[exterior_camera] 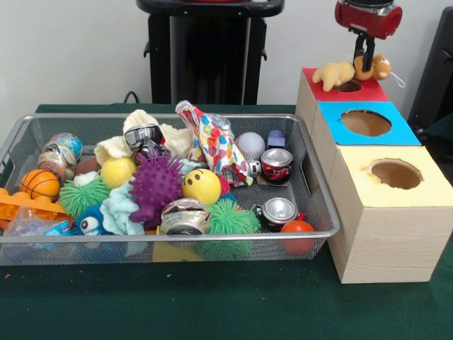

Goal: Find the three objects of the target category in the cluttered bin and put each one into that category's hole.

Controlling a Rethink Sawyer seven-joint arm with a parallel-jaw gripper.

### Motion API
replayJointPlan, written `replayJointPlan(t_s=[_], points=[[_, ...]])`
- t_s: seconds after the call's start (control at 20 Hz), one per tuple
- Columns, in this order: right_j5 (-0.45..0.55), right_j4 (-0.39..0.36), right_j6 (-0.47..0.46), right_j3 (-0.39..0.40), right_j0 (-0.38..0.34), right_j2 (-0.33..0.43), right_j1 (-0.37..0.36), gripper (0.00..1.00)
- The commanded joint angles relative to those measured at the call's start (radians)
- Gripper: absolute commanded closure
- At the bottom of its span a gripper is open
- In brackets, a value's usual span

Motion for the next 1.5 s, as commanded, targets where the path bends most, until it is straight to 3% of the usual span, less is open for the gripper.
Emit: replayJointPlan(t_s=[0.05, 0.3, 1.05, 1.5], points=[[-0.018, 0.010, 0.181, -0.051, -0.022, 0.045, 0.021, 1.00], [-0.026, 0.009, 0.184, -0.054, -0.015, 0.044, 0.032, 1.00], [-0.108, -0.032, 0.116, 0.014, -0.138, 0.123, 0.032, 1.00], [-0.084, -0.049, 0.150, -0.019, -0.088, 0.069, 0.043, 1.00]])
